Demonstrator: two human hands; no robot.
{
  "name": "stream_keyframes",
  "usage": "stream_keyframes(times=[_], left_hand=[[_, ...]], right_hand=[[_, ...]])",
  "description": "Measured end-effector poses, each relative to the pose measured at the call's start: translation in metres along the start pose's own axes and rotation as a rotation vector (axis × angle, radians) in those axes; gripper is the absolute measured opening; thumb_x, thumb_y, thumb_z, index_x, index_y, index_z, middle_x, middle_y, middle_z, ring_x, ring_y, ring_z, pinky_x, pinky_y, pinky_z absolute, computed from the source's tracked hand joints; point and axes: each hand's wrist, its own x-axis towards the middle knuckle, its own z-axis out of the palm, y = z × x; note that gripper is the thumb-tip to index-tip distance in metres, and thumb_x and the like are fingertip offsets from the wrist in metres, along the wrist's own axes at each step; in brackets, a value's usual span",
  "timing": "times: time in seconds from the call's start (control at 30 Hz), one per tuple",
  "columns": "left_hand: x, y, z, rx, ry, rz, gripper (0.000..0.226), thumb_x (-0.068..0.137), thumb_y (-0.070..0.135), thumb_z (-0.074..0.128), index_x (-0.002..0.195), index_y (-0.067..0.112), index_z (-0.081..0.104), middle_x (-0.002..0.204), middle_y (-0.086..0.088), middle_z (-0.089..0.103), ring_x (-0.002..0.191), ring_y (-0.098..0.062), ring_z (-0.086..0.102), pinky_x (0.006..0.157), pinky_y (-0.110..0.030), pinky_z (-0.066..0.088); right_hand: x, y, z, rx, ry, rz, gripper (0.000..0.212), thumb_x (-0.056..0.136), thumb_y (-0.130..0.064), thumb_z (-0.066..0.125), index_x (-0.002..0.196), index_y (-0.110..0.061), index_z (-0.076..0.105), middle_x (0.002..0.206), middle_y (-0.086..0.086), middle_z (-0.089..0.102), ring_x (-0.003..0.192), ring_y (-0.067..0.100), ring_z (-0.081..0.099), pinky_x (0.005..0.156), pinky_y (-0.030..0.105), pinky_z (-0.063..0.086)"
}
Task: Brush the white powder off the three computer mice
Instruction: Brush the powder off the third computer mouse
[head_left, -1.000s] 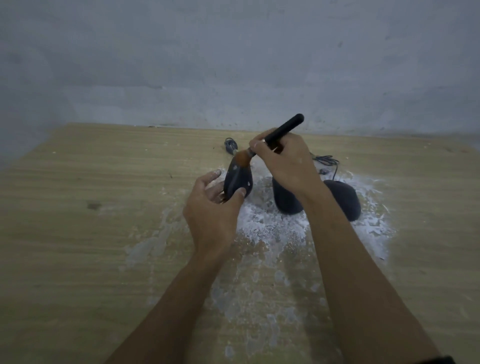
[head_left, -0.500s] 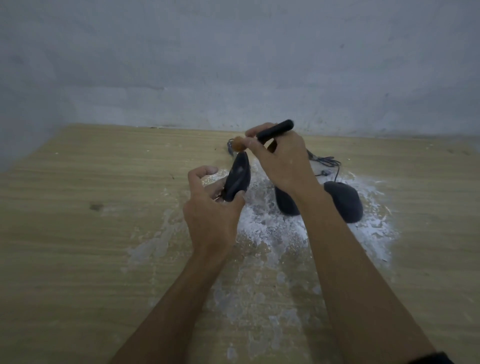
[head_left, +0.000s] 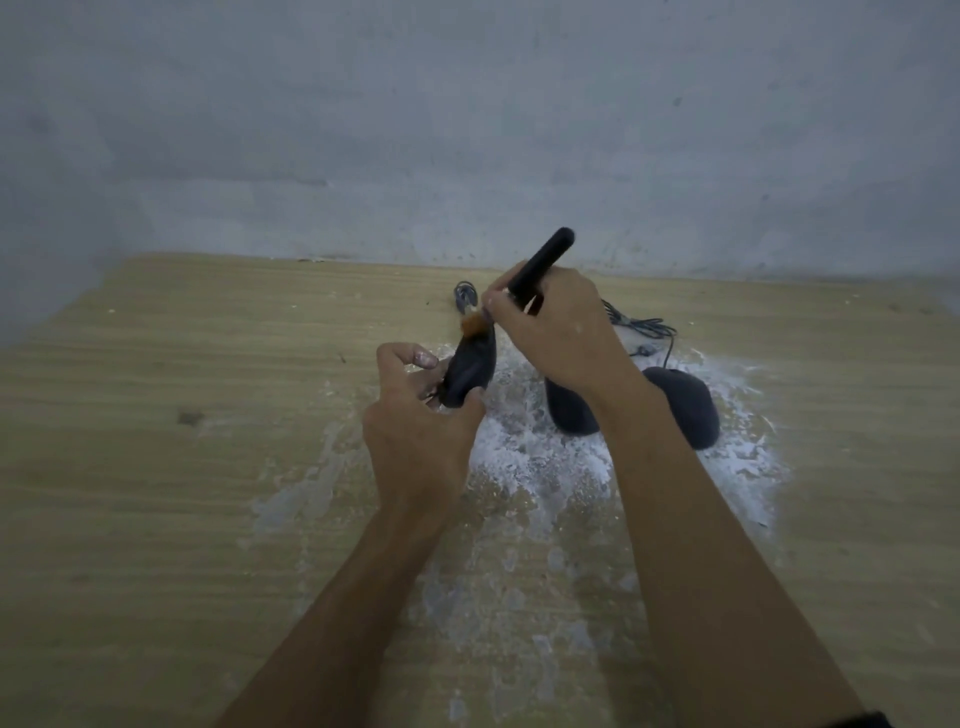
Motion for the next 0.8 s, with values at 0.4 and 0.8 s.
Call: stream_keyframes(times=[0.4,0.8], left_hand=[[0.0011,-0.0025,-0.0013,-0.021,-0.016,-0.032,0.054,0.07,0.016,0.087,0.099,0.023,0.043,0.082,0.02,0.064,0.069,0.009,0.068,0.057,-0.009,0.053],[0.0015,0.002,-0.0024,-0.059,-0.018,-0.08,0.055,0.07,0.018,0.087,0.098,0.027,0.041,0.08,0.02,0.067,0.07,0.008,0.069,0.06,-0.011,0.054]], right_hand=[[0.002,0.0045,-0.0038,-0.007,0.017,0.053,0.017,0.096,-0.024,0.069,0.091,-0.01,0.076,0.063,-0.006,0.062,0.049,-0.002,0.051,0.05,0.013,0.038],[-0.0037,-0.0029,0.0004,0.031,-0.167,0.032,0.014,0.096,-0.015,0.066,0.089,-0.006,0.073,0.047,-0.025,0.056,0.048,-0.007,0.053,0.048,0.007,0.038]])
